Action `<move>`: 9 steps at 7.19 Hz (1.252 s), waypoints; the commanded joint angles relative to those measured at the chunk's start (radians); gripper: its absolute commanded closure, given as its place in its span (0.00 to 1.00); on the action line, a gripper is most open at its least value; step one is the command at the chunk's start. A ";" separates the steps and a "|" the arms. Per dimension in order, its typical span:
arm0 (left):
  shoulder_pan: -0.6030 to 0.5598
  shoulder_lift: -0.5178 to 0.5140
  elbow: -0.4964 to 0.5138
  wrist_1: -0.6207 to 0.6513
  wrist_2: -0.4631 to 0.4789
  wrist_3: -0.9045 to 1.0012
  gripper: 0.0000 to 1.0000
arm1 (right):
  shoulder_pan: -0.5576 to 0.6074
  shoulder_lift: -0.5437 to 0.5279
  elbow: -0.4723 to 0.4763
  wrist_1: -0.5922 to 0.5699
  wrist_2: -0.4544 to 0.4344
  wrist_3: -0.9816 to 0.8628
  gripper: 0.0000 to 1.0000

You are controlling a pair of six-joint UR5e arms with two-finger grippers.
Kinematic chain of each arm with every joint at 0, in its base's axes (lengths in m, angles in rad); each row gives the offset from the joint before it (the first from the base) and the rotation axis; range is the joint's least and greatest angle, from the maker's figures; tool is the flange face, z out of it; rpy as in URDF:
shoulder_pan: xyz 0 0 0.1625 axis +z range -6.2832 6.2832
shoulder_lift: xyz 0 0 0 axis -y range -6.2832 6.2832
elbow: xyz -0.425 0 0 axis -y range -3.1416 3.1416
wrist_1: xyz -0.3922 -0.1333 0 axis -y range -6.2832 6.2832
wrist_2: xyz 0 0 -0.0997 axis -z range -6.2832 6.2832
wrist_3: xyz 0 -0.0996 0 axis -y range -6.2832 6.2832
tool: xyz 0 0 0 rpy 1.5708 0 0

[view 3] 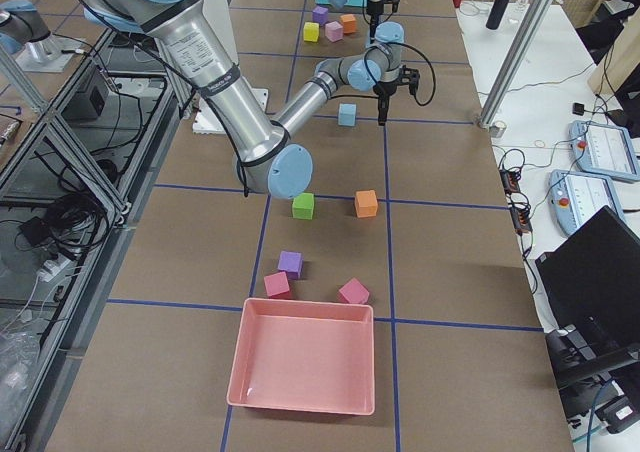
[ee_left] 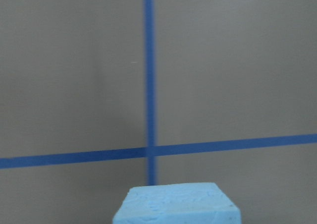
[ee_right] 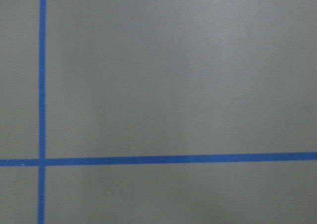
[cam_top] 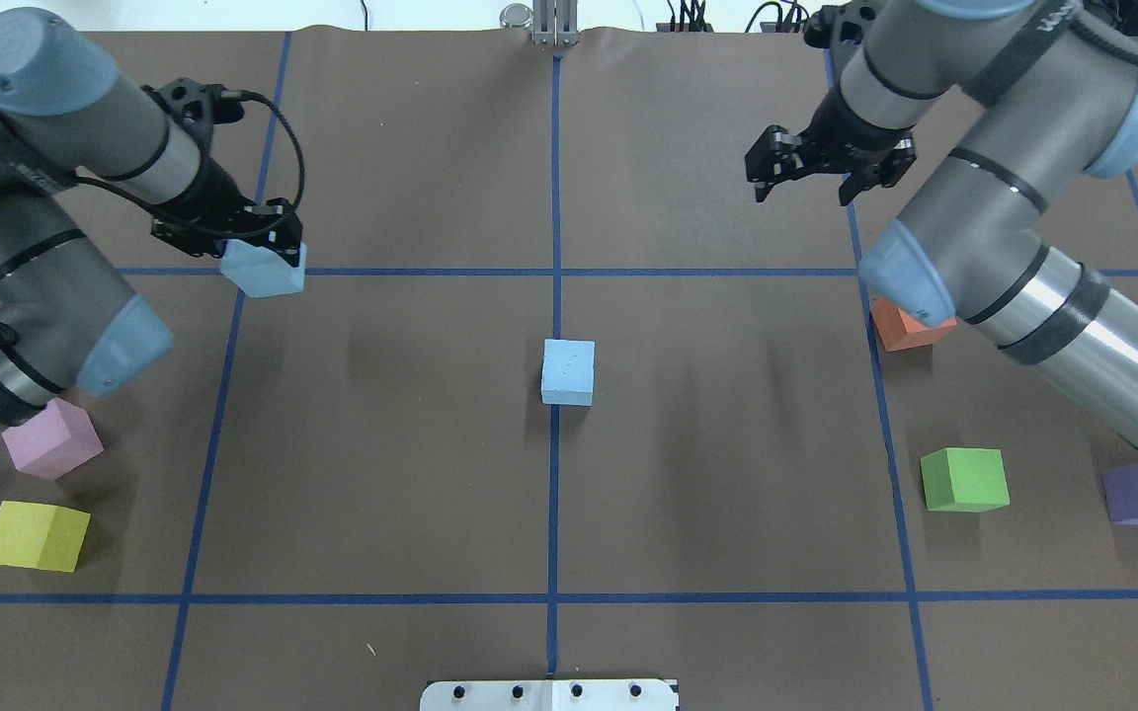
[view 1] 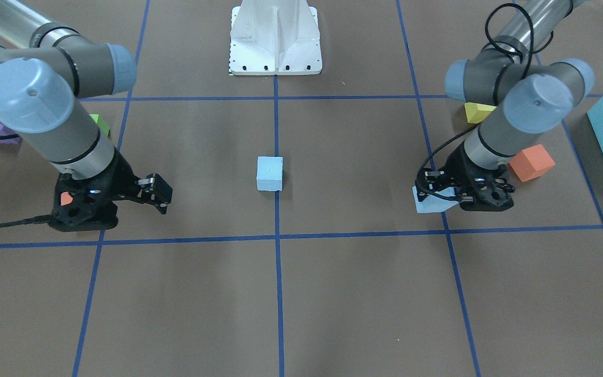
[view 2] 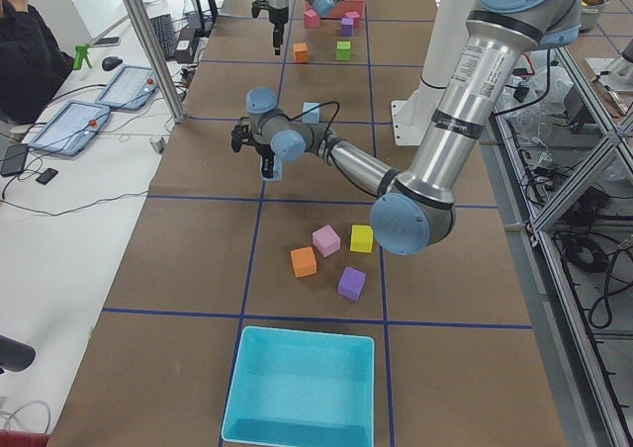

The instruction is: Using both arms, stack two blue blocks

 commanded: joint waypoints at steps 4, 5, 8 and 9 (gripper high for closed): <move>0.346 -0.314 -0.002 0.234 0.250 -0.322 0.55 | 0.263 -0.164 -0.049 -0.001 0.061 -0.375 0.00; 0.360 -0.374 0.051 0.248 0.261 -0.342 0.54 | 0.295 -0.166 -0.075 0.001 0.082 -0.420 0.00; 0.373 -0.437 0.144 0.245 0.267 -0.330 0.54 | 0.302 -0.192 -0.088 0.011 0.096 -0.434 0.00; 0.371 -0.446 0.158 0.245 0.269 -0.322 0.54 | 0.300 -0.195 -0.088 0.013 0.095 -0.434 0.00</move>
